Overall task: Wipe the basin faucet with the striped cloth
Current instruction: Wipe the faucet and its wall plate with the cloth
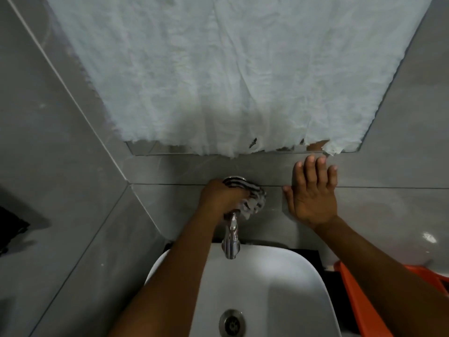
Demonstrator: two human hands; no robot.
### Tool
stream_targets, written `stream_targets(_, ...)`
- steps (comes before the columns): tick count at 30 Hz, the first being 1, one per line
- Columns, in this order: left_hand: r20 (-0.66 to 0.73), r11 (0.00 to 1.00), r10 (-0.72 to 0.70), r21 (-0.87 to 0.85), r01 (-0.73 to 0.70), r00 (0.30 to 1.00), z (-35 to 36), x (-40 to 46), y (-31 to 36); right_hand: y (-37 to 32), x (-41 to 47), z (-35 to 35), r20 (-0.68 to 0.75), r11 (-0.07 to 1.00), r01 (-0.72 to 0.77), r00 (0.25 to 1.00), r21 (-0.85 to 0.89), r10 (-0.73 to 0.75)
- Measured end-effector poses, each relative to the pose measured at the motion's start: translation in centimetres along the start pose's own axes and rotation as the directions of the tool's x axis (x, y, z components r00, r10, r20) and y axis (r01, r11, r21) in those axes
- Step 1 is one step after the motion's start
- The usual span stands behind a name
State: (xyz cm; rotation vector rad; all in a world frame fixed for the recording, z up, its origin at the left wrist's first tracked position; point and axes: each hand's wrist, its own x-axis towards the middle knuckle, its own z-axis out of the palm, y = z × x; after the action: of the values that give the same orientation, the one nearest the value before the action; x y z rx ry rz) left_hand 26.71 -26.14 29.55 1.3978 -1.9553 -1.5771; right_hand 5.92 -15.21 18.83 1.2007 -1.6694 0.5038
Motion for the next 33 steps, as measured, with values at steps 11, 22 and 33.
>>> stream_targets(11, -0.204, 0.856, 0.149, 0.517, -0.023, 0.968, 2.5, -4.4, -2.4, -0.6, 0.3, -1.1, 0.12, 0.999, -0.04, 0.992, 0.005, 0.04)
stream_targets(22, -0.159, 0.861, 0.243, -0.419, -0.288, 0.957, 2.9, -8.1, -12.9, -0.3, 0.3, -1.0, 0.132, 1.0, -0.03, 0.991, 0.001, 0.029)
stream_targets(33, 0.313, -0.033, -0.007, -0.949, 0.313, 0.95, 4.8, -8.8, -12.8, 0.0, 0.1, -0.4, 0.133, 1.0, -0.017, 0.991, -0.015, 0.019)
